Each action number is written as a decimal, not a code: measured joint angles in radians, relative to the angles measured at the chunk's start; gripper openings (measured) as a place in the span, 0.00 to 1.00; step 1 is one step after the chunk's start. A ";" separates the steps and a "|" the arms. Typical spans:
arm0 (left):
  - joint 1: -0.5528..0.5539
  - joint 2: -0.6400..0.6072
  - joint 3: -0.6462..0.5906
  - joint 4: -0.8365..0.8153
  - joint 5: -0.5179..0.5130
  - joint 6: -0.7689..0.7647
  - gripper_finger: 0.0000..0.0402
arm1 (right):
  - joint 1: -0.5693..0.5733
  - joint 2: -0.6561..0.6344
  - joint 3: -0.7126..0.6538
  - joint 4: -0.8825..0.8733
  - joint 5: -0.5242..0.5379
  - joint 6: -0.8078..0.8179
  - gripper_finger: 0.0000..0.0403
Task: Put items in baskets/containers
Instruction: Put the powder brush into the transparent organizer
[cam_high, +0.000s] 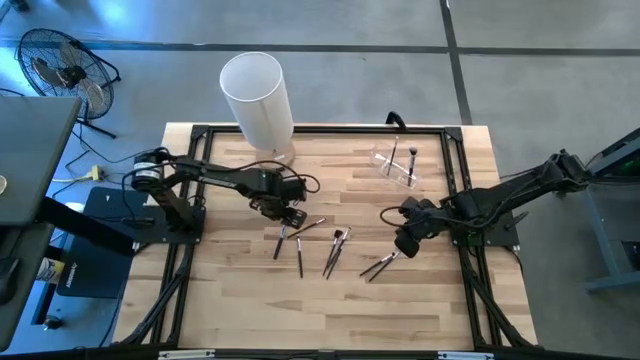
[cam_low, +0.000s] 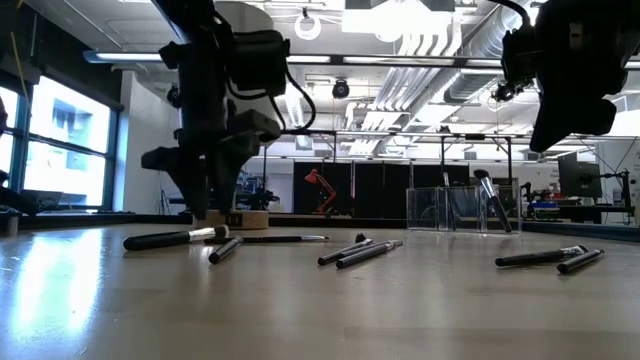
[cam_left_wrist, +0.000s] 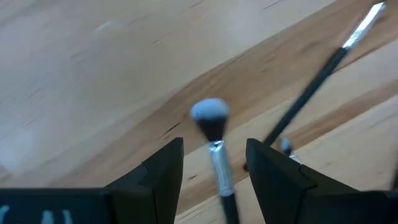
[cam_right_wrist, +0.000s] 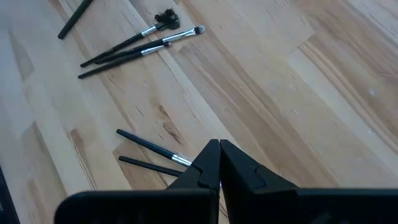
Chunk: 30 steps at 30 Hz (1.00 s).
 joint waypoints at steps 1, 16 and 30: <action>0.000 0.005 0.000 0.003 -0.001 0.009 0.43 | 0.000 0.000 0.000 0.000 0.000 0.000 0.00; 0.000 0.119 0.004 0.015 -0.047 -0.032 0.38 | 0.000 0.000 0.000 0.006 0.011 0.010 0.00; -0.026 -0.010 -0.005 -0.005 -0.200 0.020 0.02 | 0.000 0.001 0.000 0.016 0.156 0.008 0.02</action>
